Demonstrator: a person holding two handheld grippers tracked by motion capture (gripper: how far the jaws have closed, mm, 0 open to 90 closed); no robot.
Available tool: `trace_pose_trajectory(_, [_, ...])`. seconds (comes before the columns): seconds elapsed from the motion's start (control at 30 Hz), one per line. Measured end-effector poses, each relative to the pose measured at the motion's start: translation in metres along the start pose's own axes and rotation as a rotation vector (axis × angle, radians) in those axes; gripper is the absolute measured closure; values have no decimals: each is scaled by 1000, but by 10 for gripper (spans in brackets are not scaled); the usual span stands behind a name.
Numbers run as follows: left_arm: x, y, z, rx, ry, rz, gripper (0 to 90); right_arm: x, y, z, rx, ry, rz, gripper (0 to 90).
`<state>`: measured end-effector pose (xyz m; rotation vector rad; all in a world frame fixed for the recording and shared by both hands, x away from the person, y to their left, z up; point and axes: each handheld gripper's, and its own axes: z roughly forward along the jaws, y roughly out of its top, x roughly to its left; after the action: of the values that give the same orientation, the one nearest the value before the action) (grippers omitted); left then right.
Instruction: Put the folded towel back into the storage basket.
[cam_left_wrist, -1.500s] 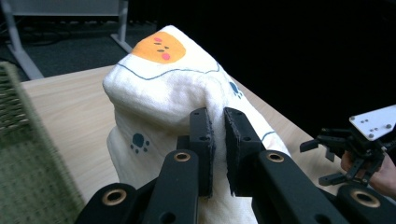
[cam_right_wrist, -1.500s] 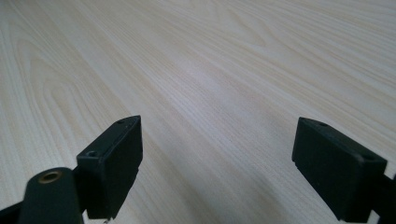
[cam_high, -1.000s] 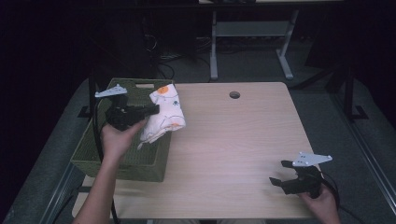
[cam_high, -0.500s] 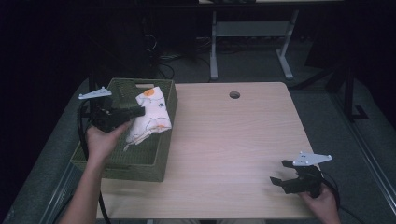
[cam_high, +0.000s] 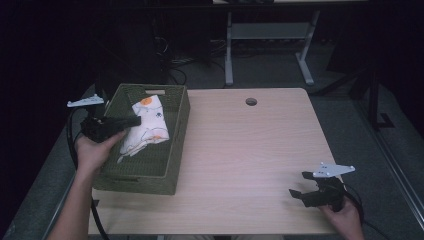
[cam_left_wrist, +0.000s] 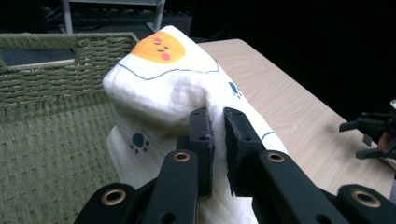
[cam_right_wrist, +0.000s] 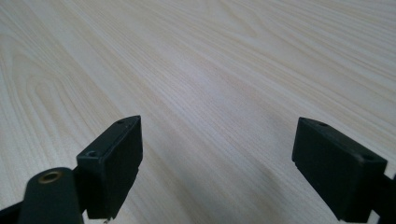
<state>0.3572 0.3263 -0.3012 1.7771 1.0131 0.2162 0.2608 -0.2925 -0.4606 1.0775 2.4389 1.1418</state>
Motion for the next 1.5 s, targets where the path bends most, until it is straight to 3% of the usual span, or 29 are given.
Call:
trace_pose_trajectory(0.6, [35, -18, 0, 99, 30, 2, 821, 1, -1, 4, 20, -11, 10, 159])
trace_pose_trajectory(1.27, [47, -24, 13, 181, 27, 22, 820, 0, -1, 6, 26, -14, 13, 159])
trace_pose_trajectory(1.5, [49, -21, 24, 233, 19, 68, 820, -1, -1, 6, 30, -16, 18, 158])
